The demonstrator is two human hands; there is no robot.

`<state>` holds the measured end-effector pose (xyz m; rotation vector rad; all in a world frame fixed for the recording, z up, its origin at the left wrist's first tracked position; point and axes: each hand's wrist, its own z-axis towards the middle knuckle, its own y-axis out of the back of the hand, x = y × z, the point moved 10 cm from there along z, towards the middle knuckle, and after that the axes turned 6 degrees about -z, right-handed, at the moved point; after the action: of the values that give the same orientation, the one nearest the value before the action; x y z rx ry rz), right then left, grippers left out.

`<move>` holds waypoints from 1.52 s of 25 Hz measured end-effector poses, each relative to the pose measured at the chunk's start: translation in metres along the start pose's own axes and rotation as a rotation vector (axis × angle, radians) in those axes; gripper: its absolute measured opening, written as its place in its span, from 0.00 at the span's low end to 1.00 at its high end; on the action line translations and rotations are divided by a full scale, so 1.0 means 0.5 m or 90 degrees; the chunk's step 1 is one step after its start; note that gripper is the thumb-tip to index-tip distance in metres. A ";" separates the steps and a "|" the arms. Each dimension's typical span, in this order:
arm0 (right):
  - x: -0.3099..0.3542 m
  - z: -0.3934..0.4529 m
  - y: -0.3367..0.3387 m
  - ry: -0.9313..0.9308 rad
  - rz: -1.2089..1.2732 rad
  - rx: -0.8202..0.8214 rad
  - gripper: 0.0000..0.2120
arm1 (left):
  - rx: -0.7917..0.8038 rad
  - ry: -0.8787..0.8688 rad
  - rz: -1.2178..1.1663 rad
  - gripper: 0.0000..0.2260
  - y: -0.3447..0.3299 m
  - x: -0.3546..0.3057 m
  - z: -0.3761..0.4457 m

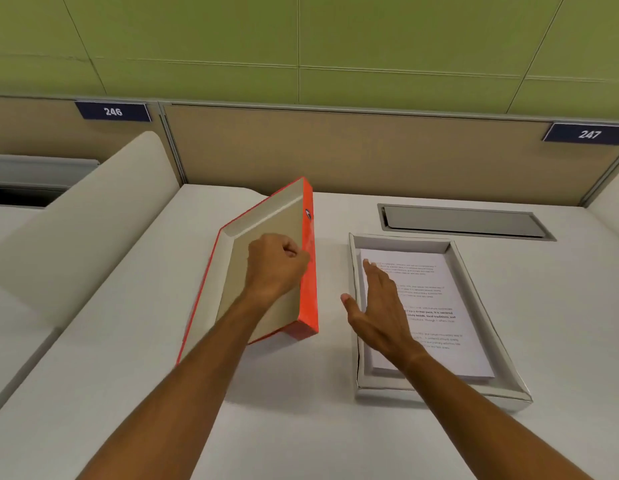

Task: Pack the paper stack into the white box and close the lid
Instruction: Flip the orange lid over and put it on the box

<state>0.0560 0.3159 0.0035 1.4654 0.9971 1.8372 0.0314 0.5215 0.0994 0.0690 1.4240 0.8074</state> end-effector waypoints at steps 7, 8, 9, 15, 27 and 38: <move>-0.033 0.000 -0.097 -0.318 0.536 0.199 0.16 | -0.013 0.180 -0.642 0.07 0.144 -0.019 0.037; -0.038 -0.009 -0.109 -0.351 0.590 0.228 0.15 | 0.024 0.222 -0.706 0.04 0.140 -0.012 0.033; -0.041 -0.018 -0.121 -0.378 0.643 0.255 0.16 | 0.062 0.256 -0.742 0.04 0.134 -0.004 0.027; -0.089 -0.029 -0.121 -0.423 0.869 0.249 0.18 | 0.144 0.322 -0.636 0.09 0.128 0.090 -0.001; -0.358 -0.024 0.123 -0.397 0.645 0.045 0.14 | 0.317 0.420 -0.400 0.20 -0.140 0.194 -0.043; -0.528 -0.060 0.199 -0.453 0.529 0.036 0.15 | 0.279 0.463 -0.334 0.18 -0.329 0.175 -0.098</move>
<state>0.0882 0.0409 -0.0596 2.5534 0.0677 1.5079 0.0565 0.4259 -0.0662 -0.2816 2.1620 0.0534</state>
